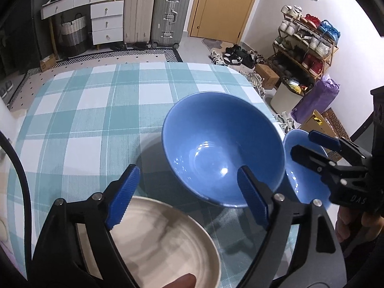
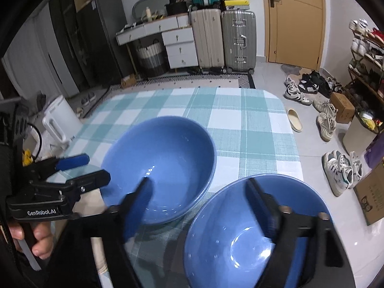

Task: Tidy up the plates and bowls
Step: 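Open both tools to release the blue bowl inside the other bowl, then move both tools to the remaining single light-blue bowl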

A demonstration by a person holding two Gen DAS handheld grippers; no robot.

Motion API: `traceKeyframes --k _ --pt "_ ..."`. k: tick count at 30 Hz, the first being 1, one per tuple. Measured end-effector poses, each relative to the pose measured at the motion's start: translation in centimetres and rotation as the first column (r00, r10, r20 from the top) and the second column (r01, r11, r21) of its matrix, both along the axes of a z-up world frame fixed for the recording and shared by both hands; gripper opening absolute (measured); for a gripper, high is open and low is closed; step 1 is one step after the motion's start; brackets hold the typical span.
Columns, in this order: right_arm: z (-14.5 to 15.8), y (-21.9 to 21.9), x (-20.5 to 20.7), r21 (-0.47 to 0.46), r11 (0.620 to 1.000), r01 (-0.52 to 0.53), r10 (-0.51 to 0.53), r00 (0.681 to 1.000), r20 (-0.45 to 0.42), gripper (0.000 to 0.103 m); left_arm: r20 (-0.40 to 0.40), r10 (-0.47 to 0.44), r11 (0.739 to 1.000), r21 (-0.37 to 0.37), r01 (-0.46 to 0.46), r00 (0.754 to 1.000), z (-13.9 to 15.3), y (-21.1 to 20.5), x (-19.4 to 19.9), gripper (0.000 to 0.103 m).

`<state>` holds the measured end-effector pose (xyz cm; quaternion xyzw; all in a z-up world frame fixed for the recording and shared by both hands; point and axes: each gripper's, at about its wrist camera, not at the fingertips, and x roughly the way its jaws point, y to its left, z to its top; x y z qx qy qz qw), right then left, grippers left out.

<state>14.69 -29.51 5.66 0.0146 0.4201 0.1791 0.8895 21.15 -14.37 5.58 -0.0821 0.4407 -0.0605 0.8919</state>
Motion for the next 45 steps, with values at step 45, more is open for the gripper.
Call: traceKeyframes --k 45 --pt "-0.6 -13.0 -9.2 0.041 0.961 0.274 -0.275 0.961 0.017 0.101 0.032 -0.135 0.973 -0.186 0.139 0.99 -1.9 -12.3 -7.4 0.092"
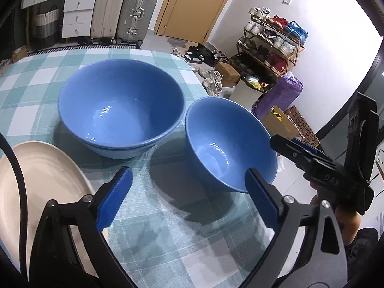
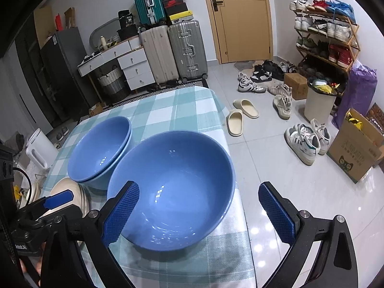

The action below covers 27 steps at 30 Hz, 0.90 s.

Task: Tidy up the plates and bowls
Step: 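Move both tools to the remaining single light-blue bowl, then close both tools on the rim of the single light-blue bowl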

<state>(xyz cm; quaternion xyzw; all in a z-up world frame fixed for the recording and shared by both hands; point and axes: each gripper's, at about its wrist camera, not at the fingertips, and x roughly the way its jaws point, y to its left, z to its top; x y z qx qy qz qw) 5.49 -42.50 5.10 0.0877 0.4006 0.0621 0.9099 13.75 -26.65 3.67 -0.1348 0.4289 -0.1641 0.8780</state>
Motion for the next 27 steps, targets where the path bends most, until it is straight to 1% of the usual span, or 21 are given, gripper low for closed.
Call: traceKeyframes --k 2,4,6,8,9,11,13,14,15,17,18,19,20,22,23,24,27 --pt "-0.2 -0.3 0.0 -0.003 1.0 0.006 -0.006 1.0 -0.001 0.101 -0.013 -0.006 1.0 -0.007 0.006 1.0 -0.6 -0.4 0.4 0.089" --pt "-0.6 -0.5 0.2 -0.006 1.0 0.016 -0.016 1.0 -0.006 0.101 -0.031 -0.013 1.0 -0.013 0.012 0.999 -1.3 -0.8 1.0 0.084" --pt "-1.1 -0.8 0.3 -0.008 1.0 0.019 -0.019 1.0 -0.01 0.101 -0.048 -0.017 1.0 -0.017 0.016 0.999 -2.0 -1.3 1.4 0.08" --pt "-1.5 -1.0 0.5 -0.008 1.0 0.028 -0.029 1.0 -0.013 0.098 -0.062 -0.022 1.0 -0.016 0.021 0.998 -2.7 -1.6 1.9 0.077" --pt "-1.9 -1.2 0.7 0.003 1.0 0.031 -0.031 0.999 -0.02 0.093 -0.066 -0.02 1.0 -0.01 0.02 0.998 -3.0 -1.8 2.1 0.075" --pt "-2.3 -1.5 1.0 0.029 0.999 0.035 -0.034 0.999 -0.037 0.08 -0.059 -0.01 1.0 0.017 0.011 0.998 -3.3 -2.3 2.5 0.074" --pt "-2.7 -1.7 1.4 0.039 0.998 0.046 -0.044 0.998 -0.054 0.074 -0.058 -0.014 1.0 0.021 0.015 0.998 -3.5 -2.6 2.9 0.074" --pt "-2.8 -1.8 1.6 0.04 0.998 0.044 -0.042 0.998 -0.055 0.073 -0.062 -0.015 1.0 0.018 0.016 0.998 -3.6 -2.8 3.2 0.073" --pt "-2.8 -1.8 1.8 0.04 0.998 0.043 -0.041 0.998 -0.055 0.071 -0.064 -0.016 1.0 0.018 0.017 0.998 -3.6 -2.9 3.4 0.071" --pt "-3.0 -1.8 2.0 0.038 0.998 0.045 -0.043 0.998 -0.055 0.065 -0.066 -0.021 1.0 0.021 0.022 0.998 -3.8 -3.1 3.7 0.068" --pt "-3.1 -2.0 2.2 0.038 0.998 0.05 -0.047 0.997 -0.06 0.063 -0.065 -0.024 0.999 0.027 0.025 0.998 -3.9 -3.4 3.9 0.066" --pt "-3.3 -2.1 2.4 0.044 0.998 0.053 -0.05 0.997 -0.066 0.058 -0.063 -0.027 0.999 0.029 0.028 0.998 -3.8 -3.5 4.0 0.064" --pt "-3.4 -2.2 2.5 0.051 0.997 0.055 -0.051 0.996 -0.069 0.055 -0.064 -0.032 0.999 0.031 0.034 0.997 -3.8 -3.7 4.2 0.063" --pt "-3.7 -2.6 2.7 0.066 0.996 0.064 -0.059 0.996 -0.072 0.05 -0.07 -0.051 0.998 0.028 0.054 0.996 -4.0 -4.2 4.5 0.055" --pt "-3.8 -2.7 2.8 0.066 0.996 0.067 -0.062 0.995 -0.072 0.044 -0.074 -0.059 0.998 0.029 0.062 0.995 -3.9 -4.5 4.7 0.048" --pt "-3.9 -2.7 2.9 0.068 0.995 0.067 -0.062 0.995 -0.072 0.042 -0.078 -0.065 0.997 0.029 0.068 0.995 -4.0 -4.7 4.9 0.044" --pt "-4.2 -2.8 3.1 0.065 0.996 0.069 -0.064 0.995 -0.078 0.032 -0.087 -0.071 0.997 0.031 0.074 0.994 -4.5 -5.3 5.4 0.039"
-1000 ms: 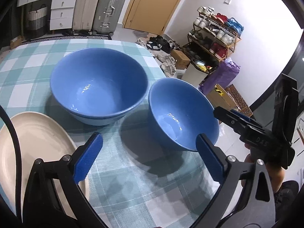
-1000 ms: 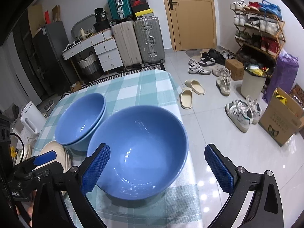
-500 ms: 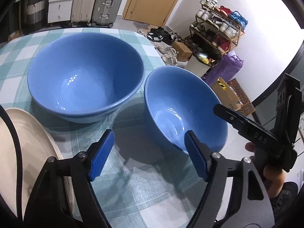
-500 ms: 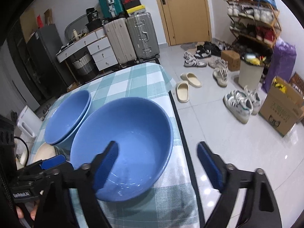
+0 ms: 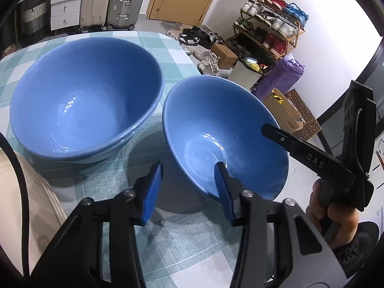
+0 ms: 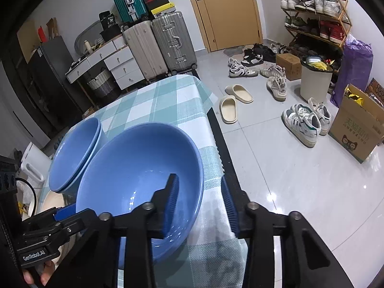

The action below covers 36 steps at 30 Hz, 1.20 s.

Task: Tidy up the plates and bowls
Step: 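Close both tools on the rim of the single light-blue bowl, then lift the bowl with both tools and carry it over the nested bowls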

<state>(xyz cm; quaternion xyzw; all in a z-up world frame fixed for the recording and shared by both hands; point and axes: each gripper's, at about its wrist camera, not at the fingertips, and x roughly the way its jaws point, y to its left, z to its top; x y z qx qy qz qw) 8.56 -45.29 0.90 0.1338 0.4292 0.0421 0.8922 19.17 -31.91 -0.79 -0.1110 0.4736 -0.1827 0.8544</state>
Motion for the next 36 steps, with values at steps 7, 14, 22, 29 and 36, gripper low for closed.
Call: traceKeyframes --k 7,14,22,29,36 --pt "-0.2 0.0 -0.1 -0.02 1.0 0.005 -0.005 1.0 0.009 0.017 0.029 -0.015 1.0 -0.01 0.015 0.999 0.0 -0.9 0.4 0.026" --pt "0.0 0.7 -0.2 -0.026 1.0 -0.011 0.011 1.0 0.019 0.013 0.034 -0.016 1.0 0.004 0.016 0.999 0.1 -1.1 0.6 0.024" --pt "0.9 1.1 -0.8 -0.041 0.999 -0.012 0.013 0.999 0.033 0.013 0.055 -0.014 1.0 -0.01 0.015 0.998 0.7 0.5 -1.0 0.024" --pt "2.4 1.5 -1.6 -0.043 0.999 -0.011 0.014 0.998 0.057 0.013 0.088 -0.017 1.0 -0.008 0.018 0.996 2.3 1.5 -2.1 0.024" --pt "4.3 2.2 -2.5 -0.044 0.999 -0.005 0.008 0.996 0.086 0.013 0.127 -0.019 1.0 -0.019 0.021 0.992 4.4 3.1 -3.9 0.024"
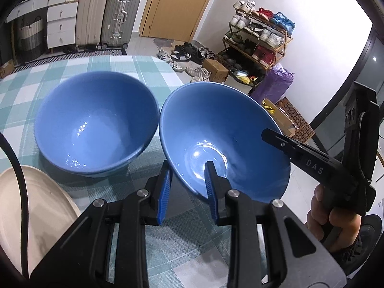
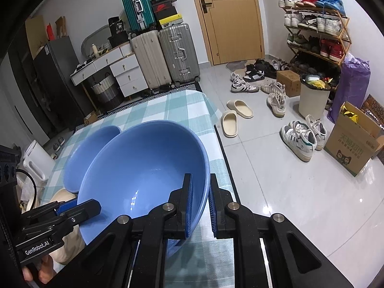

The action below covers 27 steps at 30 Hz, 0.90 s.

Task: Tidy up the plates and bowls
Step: 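Lift the bowl with both tools and carry it over the nested bowls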

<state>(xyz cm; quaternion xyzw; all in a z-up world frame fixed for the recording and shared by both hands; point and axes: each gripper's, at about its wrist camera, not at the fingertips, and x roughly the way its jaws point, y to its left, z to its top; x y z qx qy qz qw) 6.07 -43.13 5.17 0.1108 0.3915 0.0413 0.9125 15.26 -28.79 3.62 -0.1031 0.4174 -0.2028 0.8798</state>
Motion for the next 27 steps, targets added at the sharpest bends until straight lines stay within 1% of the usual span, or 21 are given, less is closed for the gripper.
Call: traceKeyframes --k 7,14,20,25,27 --pt "1.9 1.1 -0.7 -0.006 1.0 -0.004 0.004 0.999 0.035 0.013 0.029 0.004 1.0 -0.015 -0.003 1.0 2.6 1.9 -1.1 0.024" --pt "4.0 2.9 -1.0 -0.016 1.0 -0.026 0.027 0.998 0.065 0.015 0.061 0.031 0.999 -0.024 -0.029 0.998 5.4 3.6 -1.8 0.024" --pt "5.0 3.6 -0.7 -0.007 0.999 -0.037 0.037 0.996 0.082 0.015 0.081 0.05 0.999 -0.027 -0.047 0.995 7.5 5.0 -2.1 0.024" --pt "5.7 4.6 -0.2 -0.01 0.999 -0.053 0.054 0.995 0.086 0.016 0.103 0.082 0.996 -0.034 -0.079 0.991 9.3 6.2 -3.0 0.025" --pt "5.9 5.1 0.2 -0.01 0.998 -0.057 0.058 0.994 0.09 0.016 0.107 0.092 0.995 -0.033 -0.089 0.99 9.9 6.3 -2.6 0.024"
